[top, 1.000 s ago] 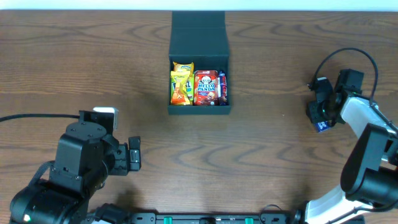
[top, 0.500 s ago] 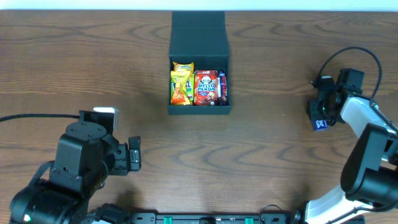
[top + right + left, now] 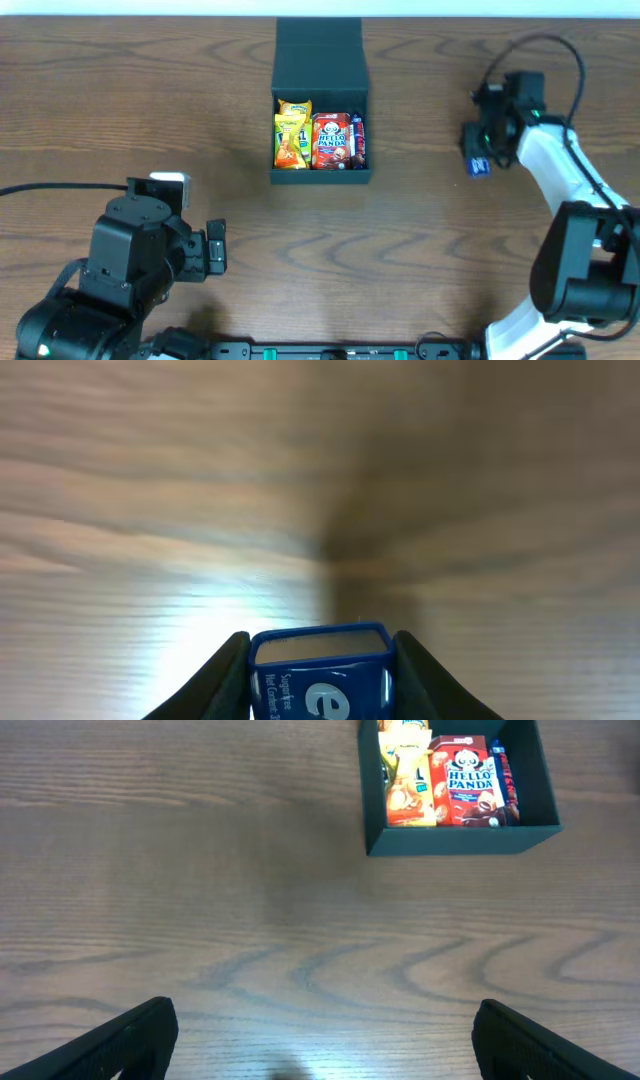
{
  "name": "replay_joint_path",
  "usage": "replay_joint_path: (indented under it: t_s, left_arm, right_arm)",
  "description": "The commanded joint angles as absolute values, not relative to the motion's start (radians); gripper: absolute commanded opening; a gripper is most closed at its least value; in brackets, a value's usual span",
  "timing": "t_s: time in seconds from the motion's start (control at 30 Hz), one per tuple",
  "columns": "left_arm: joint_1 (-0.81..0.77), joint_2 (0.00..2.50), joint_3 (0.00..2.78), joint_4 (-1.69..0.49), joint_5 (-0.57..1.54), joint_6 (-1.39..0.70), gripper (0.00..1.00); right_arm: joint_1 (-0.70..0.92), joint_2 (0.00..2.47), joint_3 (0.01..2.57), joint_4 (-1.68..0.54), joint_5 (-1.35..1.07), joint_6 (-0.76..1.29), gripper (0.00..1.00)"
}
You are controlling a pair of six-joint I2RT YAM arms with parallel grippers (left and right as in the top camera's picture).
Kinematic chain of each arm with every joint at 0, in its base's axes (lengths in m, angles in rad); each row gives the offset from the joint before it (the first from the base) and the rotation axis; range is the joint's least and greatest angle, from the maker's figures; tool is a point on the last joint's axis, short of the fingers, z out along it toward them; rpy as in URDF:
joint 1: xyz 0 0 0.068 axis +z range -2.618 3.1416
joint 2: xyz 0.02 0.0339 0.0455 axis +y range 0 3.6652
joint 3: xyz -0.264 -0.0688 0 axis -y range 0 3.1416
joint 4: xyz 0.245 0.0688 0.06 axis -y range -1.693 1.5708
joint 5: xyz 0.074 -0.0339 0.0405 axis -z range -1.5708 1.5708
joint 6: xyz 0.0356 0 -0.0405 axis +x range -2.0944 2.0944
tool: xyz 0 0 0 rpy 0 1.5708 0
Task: Pack container
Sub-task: 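Lift the eclipse tin and carry it left over the box, then lower the eclipse tin into the box's right side and release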
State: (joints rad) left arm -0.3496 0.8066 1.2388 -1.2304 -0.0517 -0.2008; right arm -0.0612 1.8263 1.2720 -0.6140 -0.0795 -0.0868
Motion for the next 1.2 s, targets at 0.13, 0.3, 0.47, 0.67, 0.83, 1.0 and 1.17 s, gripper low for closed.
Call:
replay_joint_path:
  t_s: [0.13,0.3,0.47,0.67,0.83,1.0,1.17]
  left_arm:
    - [-0.347,0.804,1.251,-1.230,-0.052,-0.179,0.95]
    - [-0.347,0.804,1.251,-1.230,-0.052,-0.179,0.95]
    - [-0.347,0.804,1.251,-1.230,-0.052,-0.179,0.95]
    - [-0.347,0.804,1.251,-1.230,-0.052,-0.179,0.95]
    - [-0.347,0.804,1.251,-1.230,-0.052,-0.179,0.95]
    - [-0.347,0.804,1.251,-1.230,-0.052,-0.179,0.95]
    - [-0.347,0.804,1.251,-1.230,-0.052,-0.179,0.95]
  right_arm:
    - [0.117,1.827,1.497,-0.702,-0.101,0.075,0.02]
    - [0.223,1.827,1.546,-0.662,-0.203,0.174,0.01]
    - [0.311,1.848,1.546,-0.593,-0.241,0.290,0.02]
    - [0.412,1.937,1.546,-0.552,-0.239,0.365,0.02]
    - [0.453,1.995,1.547,-0.544,-0.139,0.427,0.02]
    - [0.467,2.005,1.546,-0.543,-0.048,0.434,0.02]
    - [0.476,2.005,1.546,-0.560,0.004,0.453,0.02]
